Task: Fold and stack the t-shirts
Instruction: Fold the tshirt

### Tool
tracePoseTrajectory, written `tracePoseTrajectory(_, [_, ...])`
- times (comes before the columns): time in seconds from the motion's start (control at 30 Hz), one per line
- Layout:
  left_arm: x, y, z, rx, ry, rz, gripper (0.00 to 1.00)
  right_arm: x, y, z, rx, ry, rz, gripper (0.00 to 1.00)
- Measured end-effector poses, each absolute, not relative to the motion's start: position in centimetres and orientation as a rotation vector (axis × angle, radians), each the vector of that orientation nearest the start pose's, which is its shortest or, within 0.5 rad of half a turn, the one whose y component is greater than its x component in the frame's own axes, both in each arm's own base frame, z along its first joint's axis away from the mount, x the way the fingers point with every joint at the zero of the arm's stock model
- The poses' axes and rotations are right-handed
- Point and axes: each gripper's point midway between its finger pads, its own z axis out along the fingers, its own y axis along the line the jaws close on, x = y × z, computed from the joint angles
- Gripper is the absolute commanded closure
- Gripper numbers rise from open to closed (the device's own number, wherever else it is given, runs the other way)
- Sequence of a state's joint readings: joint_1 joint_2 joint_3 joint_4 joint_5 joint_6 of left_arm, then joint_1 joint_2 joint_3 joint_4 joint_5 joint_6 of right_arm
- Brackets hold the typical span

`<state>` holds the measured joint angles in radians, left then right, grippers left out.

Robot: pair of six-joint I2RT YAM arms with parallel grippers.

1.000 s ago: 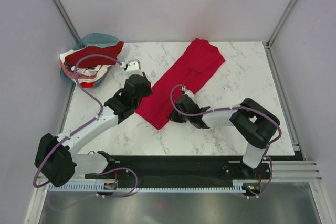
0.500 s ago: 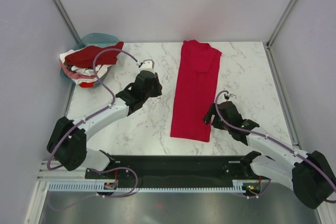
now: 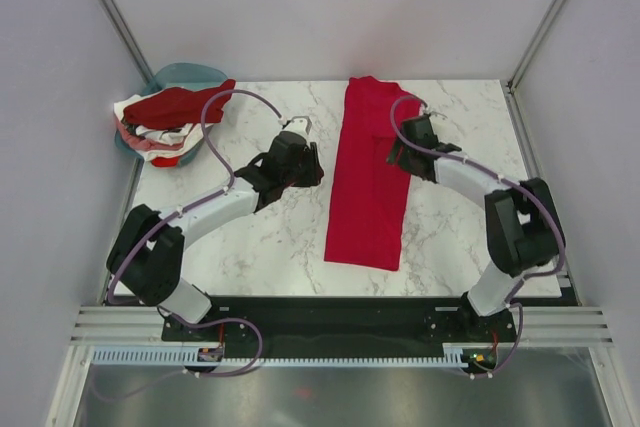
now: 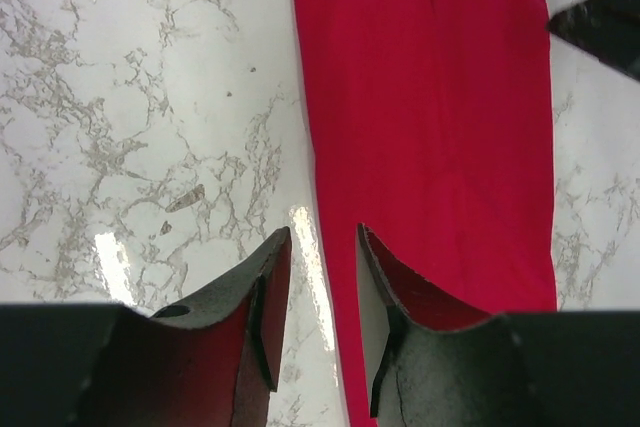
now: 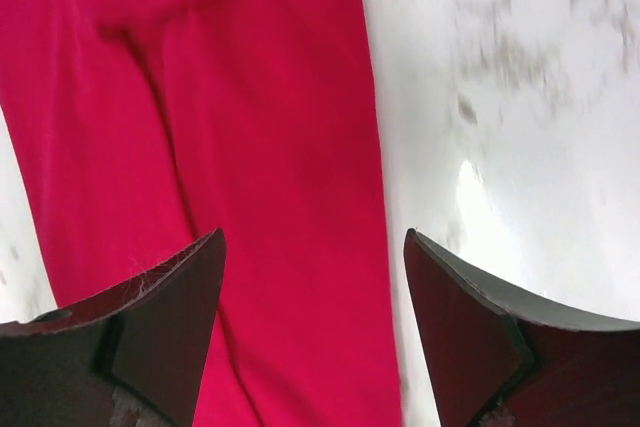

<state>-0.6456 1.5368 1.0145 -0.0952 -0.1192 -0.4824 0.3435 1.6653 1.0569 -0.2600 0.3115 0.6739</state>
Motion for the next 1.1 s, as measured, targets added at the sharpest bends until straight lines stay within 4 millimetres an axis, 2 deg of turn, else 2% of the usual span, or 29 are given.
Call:
tracePoseTrajectory(0.17, [34.9,-26.4,13.4,0.121,2.225,-0.517,0.59,47.0,9.8,6.1,0.604,2.303,0.057,0.21])
tracePoseTrajectory(0.27, [35.0,-26.5,13.3,0.125,2.228,-0.521,0.59,49.8,9.2,4.9,0.592,2.306,-0.002,0.2])
tracePoseTrajectory(0.47, [35.1,-26.6,13.6,0.124,2.223,-0.523,0.59,55.9,9.2,4.5,0.521,2.263,-0.107,0.21])
tracePoseTrajectory(0.7, [35.1,-26.8,13.9,0.128,2.219,-0.533,0.59,59.4,8.6,3.2,0.472,2.248,-0.224,0.25])
tracePoseTrajectory(0.83, [35.3,-27.0,14.2,0.128,2.212,-0.54,0.6,61.3,9.2,3.0,0.436,2.24,-0.212,0.28])
tracePoseTrajectory(1.0, [35.5,-26.8,14.4,0.119,2.206,-0.53,0.62,62.9,11.5,3.0,0.381,2.251,-0.117,0.31])
tracePoseTrajectory(1.1, [35.7,-26.5,14.4,0.103,2.203,-0.508,0.62,63.2,13.7,3.1,0.344,2.249,-0.071,0.3])
